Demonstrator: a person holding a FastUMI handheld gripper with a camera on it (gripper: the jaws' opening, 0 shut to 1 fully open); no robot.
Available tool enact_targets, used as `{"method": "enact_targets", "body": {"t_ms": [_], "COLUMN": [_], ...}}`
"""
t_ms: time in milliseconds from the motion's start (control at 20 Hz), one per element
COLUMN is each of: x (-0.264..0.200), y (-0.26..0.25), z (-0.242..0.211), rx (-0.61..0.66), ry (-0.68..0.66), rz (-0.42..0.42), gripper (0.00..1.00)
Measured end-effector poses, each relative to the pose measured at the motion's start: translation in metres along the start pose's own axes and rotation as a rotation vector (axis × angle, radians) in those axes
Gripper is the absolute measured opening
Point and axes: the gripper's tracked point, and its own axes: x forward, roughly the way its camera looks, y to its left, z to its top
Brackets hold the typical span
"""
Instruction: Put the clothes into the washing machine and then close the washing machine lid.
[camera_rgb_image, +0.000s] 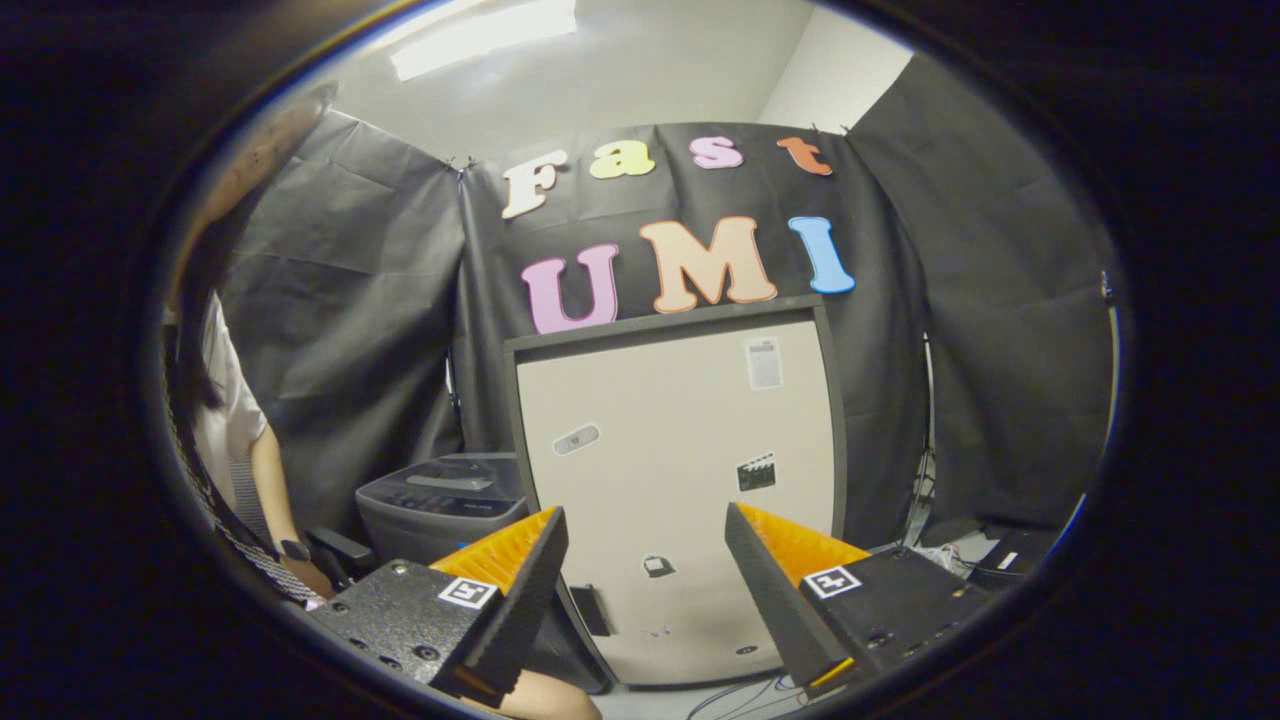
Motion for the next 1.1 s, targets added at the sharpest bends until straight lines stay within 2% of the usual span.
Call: {"method": "enact_targets", "body": {"t_ms": [350,500,1100], "x": [-0.009,-0.012,-0.01], "y": [0.011,0.019,0.018], "z": [-0.028,-0.027,-0.028], "rx": [-0.072,-0.083,-0.085], "ry": [0.103,0.098,0.099], "rz": [0.025,0.058,0.058], "gripper": [0.96,0.96,0.96]}}
